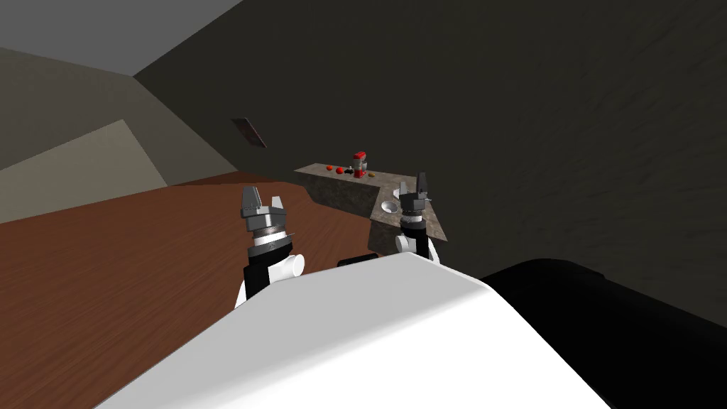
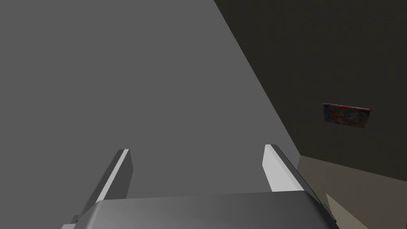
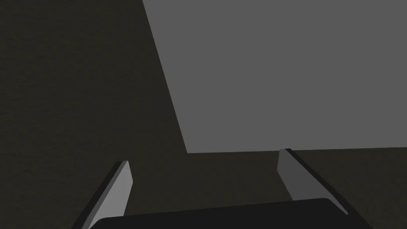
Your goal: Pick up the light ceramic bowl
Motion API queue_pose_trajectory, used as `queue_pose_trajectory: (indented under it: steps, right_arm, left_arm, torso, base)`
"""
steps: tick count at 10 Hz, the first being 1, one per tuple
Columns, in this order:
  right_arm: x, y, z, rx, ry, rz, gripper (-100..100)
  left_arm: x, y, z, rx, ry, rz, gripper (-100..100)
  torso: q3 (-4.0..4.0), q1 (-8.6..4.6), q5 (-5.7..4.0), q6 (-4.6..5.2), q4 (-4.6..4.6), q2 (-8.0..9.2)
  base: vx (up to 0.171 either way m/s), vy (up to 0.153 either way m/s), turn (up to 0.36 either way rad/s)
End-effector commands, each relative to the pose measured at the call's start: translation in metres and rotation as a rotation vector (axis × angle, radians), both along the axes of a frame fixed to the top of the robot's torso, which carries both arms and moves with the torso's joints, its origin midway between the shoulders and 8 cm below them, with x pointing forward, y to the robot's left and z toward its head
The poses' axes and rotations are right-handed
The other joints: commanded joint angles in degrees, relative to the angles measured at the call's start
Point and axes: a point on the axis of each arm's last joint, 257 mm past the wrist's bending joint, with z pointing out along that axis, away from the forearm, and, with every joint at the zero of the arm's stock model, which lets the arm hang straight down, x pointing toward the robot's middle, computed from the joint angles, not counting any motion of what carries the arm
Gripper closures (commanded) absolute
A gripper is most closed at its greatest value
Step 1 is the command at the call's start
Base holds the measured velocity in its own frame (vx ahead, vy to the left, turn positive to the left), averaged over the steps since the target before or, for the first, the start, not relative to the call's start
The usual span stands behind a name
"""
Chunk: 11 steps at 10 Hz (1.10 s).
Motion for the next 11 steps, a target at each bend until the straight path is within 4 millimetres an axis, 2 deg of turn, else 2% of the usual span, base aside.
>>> queue_pose_trajectory:
  steps: [1,3,6,8,11]
  right_arm:
    - [0.003,0.005,-0.007,-0.034,0.024,0.011,-100]
    - [0.009,0.011,-0.025,-0.089,0.078,0.023,-100]
    - [0.019,0.017,-0.069,-0.185,0.203,0.029,-100]
    - [0.023,0.017,-0.110,-0.258,0.312,0.023,-100]
    - [0.020,0.007,-0.184,-0.387,0.505,0.005,-100]
  left_arm:
    - [0.000,0.000,0.000,0.000,0.000,0.000,0]
    - [0.000,0.000,0.000,0.000,0.000,0.000,0]
    - [0.000,0.000,0.000,0.000,0.000,0.000,0]
    - [0.000,0.000,0.000,0.000,0.000,0.000,0]
    - [0.000,0.000,0.000,0.000,0.000,0.000,0]
  torso:
    - [0.00,0.00,0.00,0.00,0.00,0.00]
    - [-0.04,0.12,0.02,0.01,-0.01,-0.06]
    - [-0.09,0.33,0.07,0.00,-0.04,-0.15]
    - [-0.09,0.50,0.11,0.00,-0.04,-0.16]
    - [-0.09,0.58,0.13,0.00,-0.04,-0.16]
  base:
    - [0.008,0.020,-0.020]
    - [0.029,0.050,-0.041]
    - [0.042,0.097,-0.061]
    - [0.041,0.145,-0.068]
    - [0.044,0.154,-0.077]
